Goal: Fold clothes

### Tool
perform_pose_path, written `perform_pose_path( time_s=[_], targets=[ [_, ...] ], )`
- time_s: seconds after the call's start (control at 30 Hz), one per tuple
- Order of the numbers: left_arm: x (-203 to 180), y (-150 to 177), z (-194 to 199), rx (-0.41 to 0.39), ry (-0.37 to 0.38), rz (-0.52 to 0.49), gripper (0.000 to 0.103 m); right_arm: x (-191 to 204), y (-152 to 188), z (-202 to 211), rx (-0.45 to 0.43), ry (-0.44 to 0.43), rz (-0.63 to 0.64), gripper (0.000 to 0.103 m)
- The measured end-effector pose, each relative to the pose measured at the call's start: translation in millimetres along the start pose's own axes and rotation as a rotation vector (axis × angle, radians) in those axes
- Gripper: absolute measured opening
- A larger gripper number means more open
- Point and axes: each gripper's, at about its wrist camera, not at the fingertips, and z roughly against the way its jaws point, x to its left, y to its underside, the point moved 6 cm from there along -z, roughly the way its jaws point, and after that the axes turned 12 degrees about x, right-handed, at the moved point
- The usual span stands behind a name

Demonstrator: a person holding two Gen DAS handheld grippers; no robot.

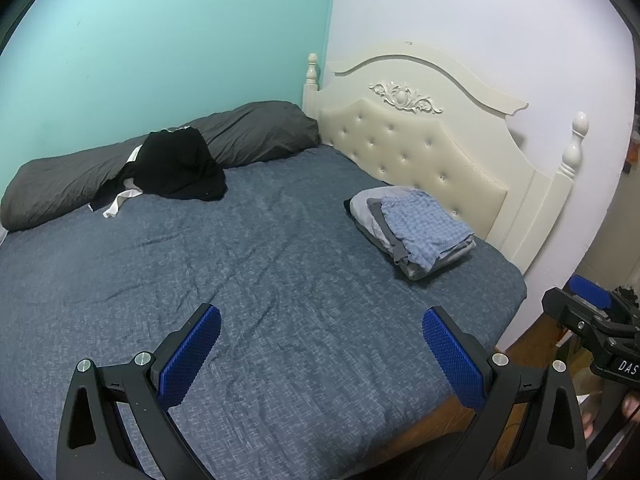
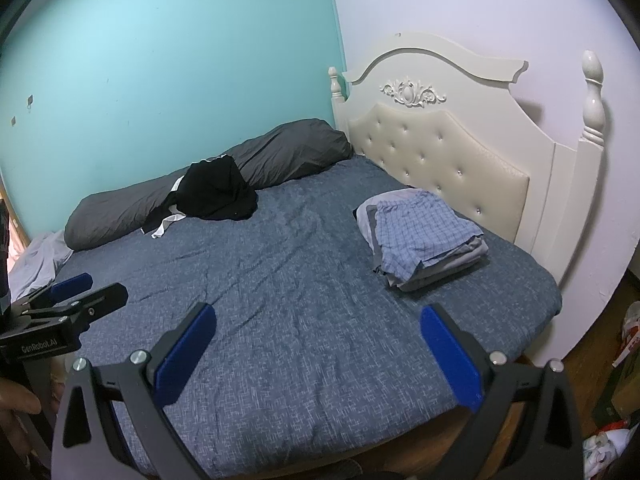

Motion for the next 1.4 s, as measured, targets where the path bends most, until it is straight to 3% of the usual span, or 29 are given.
perform_pose_path(
  time_s=[1.4],
  targets=[
    [3.1,2.2,-1.9,0.009,0.007,0.007,0.103,2.4,1.4,-2.7,0.003,-0.003,0.0,0.103]
  ],
)
